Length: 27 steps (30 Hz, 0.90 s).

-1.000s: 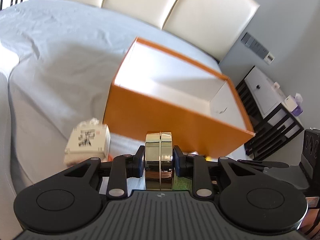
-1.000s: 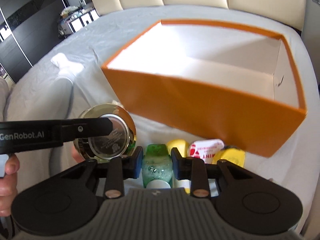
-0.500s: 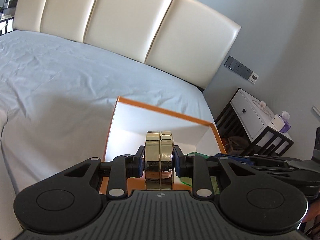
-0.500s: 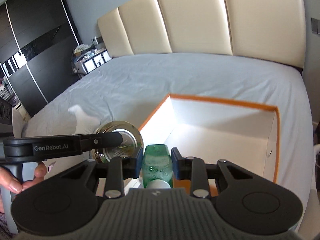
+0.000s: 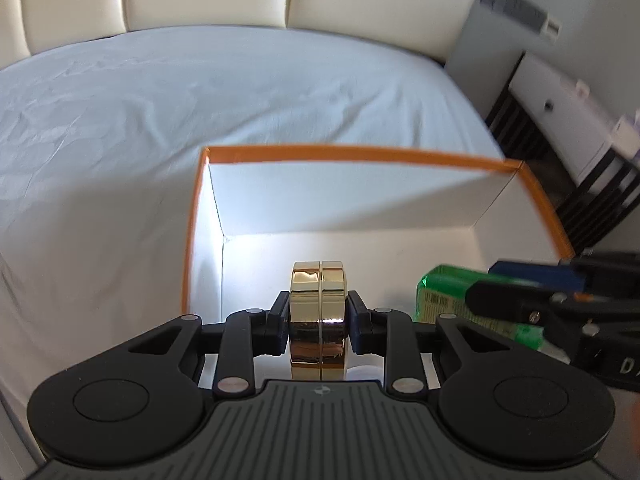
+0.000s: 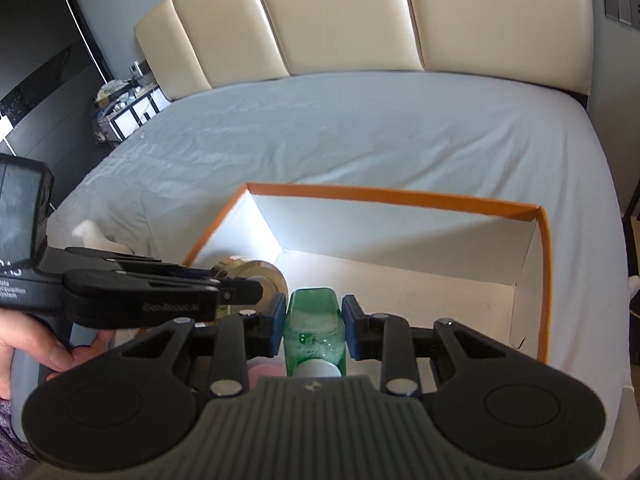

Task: Organize rigid objects
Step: 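Carry the gold jar into the orange box and release it with the left tool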

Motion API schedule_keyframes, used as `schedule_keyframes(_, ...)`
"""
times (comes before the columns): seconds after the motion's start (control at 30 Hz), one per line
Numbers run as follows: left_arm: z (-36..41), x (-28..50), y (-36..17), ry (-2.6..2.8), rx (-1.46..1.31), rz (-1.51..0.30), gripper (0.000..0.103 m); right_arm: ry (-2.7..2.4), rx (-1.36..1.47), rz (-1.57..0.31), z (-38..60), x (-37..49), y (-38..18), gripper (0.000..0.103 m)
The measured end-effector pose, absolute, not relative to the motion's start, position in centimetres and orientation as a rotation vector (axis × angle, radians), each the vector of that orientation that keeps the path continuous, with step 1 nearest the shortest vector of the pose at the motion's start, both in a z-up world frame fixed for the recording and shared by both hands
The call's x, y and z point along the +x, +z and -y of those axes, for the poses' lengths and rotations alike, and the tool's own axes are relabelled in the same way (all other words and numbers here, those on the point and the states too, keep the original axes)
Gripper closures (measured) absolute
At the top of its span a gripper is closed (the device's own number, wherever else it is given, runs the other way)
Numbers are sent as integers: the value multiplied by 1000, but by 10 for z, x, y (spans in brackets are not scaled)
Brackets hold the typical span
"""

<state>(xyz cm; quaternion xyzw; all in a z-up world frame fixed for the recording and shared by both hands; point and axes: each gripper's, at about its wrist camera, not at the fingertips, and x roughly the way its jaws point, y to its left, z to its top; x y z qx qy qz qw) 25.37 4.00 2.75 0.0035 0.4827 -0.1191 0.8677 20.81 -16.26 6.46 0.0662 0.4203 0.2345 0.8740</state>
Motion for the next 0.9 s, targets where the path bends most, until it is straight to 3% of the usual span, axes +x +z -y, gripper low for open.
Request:
schedule_keyframes(0.3, -17, 263, 3, -208, 221, -1068, 72, 514, 140, -921, 159, 226, 40, 73)
schedule_keyframes(0.6, 11, 256, -13, -167, 549, -1010, 72, 503, 138, -933, 160, 230, 35, 73)
schedule_keyframes(0.9, -4, 261, 2, -274, 324, -1072, 63, 465, 138, -981, 162, 234, 28, 73)
